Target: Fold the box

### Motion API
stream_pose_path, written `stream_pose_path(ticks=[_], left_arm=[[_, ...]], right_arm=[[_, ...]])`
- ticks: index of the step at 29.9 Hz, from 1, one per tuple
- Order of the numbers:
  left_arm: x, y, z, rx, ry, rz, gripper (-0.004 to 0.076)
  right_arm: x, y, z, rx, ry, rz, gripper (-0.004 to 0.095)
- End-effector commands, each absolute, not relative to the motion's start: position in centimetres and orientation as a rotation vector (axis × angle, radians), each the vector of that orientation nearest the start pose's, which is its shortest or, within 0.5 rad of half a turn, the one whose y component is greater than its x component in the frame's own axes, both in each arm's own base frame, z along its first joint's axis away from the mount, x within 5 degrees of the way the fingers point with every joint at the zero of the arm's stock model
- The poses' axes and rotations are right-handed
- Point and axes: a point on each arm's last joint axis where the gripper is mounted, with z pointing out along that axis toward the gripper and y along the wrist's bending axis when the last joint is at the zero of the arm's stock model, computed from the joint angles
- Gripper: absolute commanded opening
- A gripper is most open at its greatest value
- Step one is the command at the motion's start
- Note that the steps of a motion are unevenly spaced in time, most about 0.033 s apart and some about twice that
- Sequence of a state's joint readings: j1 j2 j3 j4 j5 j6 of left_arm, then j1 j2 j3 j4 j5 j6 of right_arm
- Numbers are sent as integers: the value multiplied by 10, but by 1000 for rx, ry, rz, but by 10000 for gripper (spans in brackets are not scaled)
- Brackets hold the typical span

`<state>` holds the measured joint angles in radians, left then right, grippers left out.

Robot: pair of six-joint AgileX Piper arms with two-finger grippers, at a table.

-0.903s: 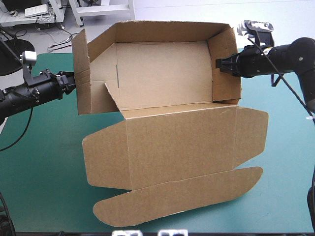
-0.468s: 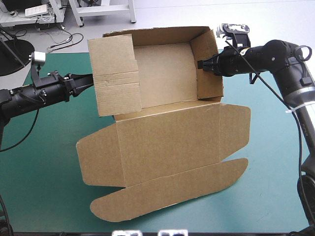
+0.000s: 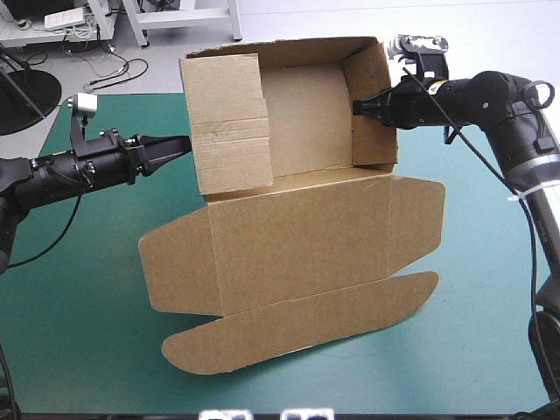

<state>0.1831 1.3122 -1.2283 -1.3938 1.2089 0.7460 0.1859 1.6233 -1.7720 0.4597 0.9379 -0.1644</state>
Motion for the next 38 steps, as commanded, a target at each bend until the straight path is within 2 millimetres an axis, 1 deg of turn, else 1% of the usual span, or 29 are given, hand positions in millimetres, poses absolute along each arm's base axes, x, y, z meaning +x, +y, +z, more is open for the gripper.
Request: stream_pose_path(ticks=[1, 5, 7, 9, 13, 15, 17, 21, 26, 30, 35, 38], left_arm=[[240, -51, 435, 373, 1829, -1364, 144], [239, -57, 435, 399, 1837, -1373, 276], [239, -57, 435, 402, 1839, -1373, 328], [239, -57, 435, 402, 1839, -1373, 352], [239, -57, 433, 409, 1854, -1357, 354], [240, -56, 430, 409, 1878, -1321, 354], [242, -54, 426, 404, 1916, -1259, 354], [246, -50, 418, 407, 1992, -1130, 354], [251, -42, 409, 390, 2069, -965, 354], [257, -36, 404, 309, 2112, -866, 353], [263, -30, 402, 241, 2104, -785, 353], [266, -29, 401, 222, 2103, -782, 325]], right_arm=[[340, 97, 458, -232, 2080, 598, -16], [345, 98, 452, -226, 2099, 600, -16], [348, 99, 449, -224, 2108, 603, -16], [351, 100, 445, -223, 2118, 603, -16], [357, 103, 438, -230, 2137, 610, -16], [357, 107, 436, -245, 2143, 614, -16], [355, 116, 435, -292, 2143, 599, -16], [349, 136, 431, -378, 2151, 515, -16], [341, 155, 431, -426, 2151, 540, -16], [336, 163, 433, -441, 2148, 561, -16], [327, 167, 440, -434, 2137, 589, -16], [324, 169, 442, -426, 2138, 602, -16]])
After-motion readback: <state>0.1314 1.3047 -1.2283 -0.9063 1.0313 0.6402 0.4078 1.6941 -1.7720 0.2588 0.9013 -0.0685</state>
